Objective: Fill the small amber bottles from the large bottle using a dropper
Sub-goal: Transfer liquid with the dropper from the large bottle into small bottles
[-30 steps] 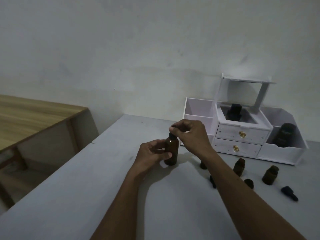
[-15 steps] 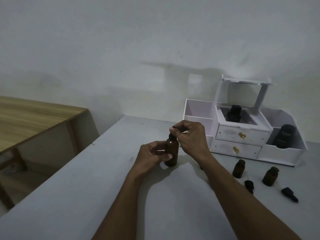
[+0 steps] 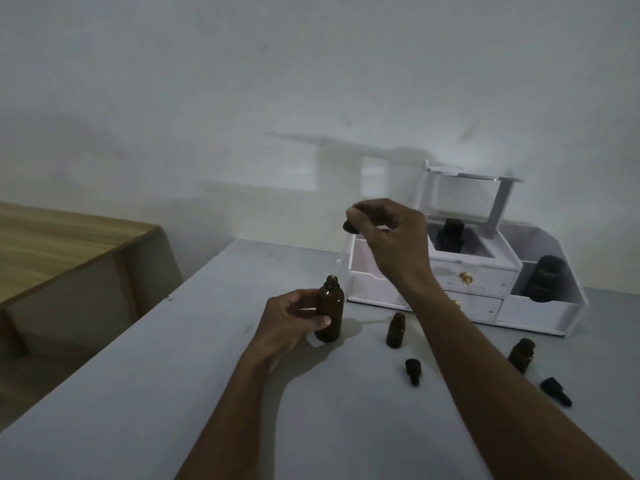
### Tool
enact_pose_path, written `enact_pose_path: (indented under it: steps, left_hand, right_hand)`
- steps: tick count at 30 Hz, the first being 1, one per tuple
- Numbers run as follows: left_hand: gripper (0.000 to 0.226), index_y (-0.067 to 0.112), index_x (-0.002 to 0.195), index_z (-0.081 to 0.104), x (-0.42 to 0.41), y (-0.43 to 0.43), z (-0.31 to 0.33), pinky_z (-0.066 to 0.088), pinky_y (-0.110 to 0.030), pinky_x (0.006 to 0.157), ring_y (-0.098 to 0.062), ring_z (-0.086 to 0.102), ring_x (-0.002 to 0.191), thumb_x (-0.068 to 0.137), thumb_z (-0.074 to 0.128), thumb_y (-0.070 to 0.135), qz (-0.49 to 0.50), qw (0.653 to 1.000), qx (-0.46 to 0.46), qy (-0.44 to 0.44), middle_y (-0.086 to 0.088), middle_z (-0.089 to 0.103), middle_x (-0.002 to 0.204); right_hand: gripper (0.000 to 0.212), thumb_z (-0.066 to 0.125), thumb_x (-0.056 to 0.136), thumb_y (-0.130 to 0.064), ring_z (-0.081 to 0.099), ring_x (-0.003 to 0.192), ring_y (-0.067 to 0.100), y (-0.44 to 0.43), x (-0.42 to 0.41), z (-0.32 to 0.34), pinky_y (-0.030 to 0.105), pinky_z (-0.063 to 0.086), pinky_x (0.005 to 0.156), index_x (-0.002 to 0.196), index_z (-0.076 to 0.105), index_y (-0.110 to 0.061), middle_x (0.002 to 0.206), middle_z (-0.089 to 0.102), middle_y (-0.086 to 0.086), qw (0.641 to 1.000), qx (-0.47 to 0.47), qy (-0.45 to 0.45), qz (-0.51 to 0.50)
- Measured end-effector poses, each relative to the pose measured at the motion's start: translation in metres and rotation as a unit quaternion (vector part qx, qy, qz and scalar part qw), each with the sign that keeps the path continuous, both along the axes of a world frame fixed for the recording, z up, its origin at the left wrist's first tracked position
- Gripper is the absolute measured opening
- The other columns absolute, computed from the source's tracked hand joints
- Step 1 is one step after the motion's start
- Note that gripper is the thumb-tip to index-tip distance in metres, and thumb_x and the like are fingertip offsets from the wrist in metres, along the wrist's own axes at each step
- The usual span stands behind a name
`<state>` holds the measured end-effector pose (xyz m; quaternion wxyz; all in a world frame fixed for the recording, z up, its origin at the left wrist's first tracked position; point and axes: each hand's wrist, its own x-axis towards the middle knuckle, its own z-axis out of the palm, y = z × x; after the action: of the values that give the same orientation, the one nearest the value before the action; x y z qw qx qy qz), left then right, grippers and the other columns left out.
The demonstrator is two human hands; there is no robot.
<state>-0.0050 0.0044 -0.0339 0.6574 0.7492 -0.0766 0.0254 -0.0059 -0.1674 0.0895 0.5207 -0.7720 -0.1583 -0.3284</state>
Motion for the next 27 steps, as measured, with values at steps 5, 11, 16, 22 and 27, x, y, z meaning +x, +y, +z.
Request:
enact_pose_path:
  steps: [5,11,16,22,27]
  left_hand:
    - [0.051,0.022,0.115,0.067,-0.007,-0.002,0.020,0.057,-0.031,0.081,-0.009,0.069,0.094,0.068,0.085,0.012,0.090,0.991,-0.002,-0.102,0.004,0.073,0.105]
    - [0.031,0.016,0.103,0.071,-0.037,-0.029,0.056,0.057,-0.023,0.072,-0.012,0.070,0.081,0.073,0.081,0.017,0.132,0.959,-0.003,-0.249,0.003,0.073,0.089]
    - [0.025,0.020,0.096,0.073,-0.046,-0.075,0.046,0.057,-0.020,0.071,-0.008,0.070,0.078,0.073,0.082,0.019,0.040,0.984,0.003,-0.173,0.006,0.074,0.082]
    - [0.036,0.021,0.107,0.069,-0.034,-0.107,0.003,0.050,-0.010,0.067,-0.003,0.066,0.084,0.074,0.081,0.019,0.051,0.997,0.032,-0.046,0.007,0.071,0.094]
    - [0.053,0.018,0.125,0.060,-0.022,-0.115,-0.007,0.048,-0.010,0.072,-0.006,0.063,0.093,0.075,0.081,0.019,0.038,0.995,0.086,-0.035,0.003,0.068,0.114]
  right_hand:
    - [0.009,0.069,0.090,-0.025,0.072,0.080,0.003,-0.027,-0.012,0.020,0.028,0.060,0.080,0.099,0.070,-0.023,0.083,0.074,-0.010,0.999,0.042,-0.031,-0.010]
    - [0.007,0.069,0.090,-0.019,0.071,0.070,-0.001,-0.073,-0.027,0.012,0.015,0.055,0.068,0.097,0.070,-0.020,0.082,0.074,-0.007,0.997,0.070,-0.026,-0.026]
    - [0.006,0.070,0.089,-0.019,0.073,0.075,0.003,-0.099,-0.027,-0.005,0.018,0.058,0.073,0.094,0.071,-0.023,0.082,0.074,-0.008,0.997,0.065,0.011,-0.045]
    - [0.005,0.072,0.087,-0.021,0.074,0.077,0.007,-0.105,-0.020,-0.019,0.025,0.061,0.072,0.092,0.073,-0.022,0.082,0.076,-0.005,0.995,0.079,0.040,-0.054]
    - [0.006,0.070,0.088,-0.027,0.072,0.077,0.001,-0.104,-0.012,-0.030,0.027,0.059,0.076,0.087,0.069,-0.032,0.078,0.073,-0.016,0.996,0.036,0.057,-0.052]
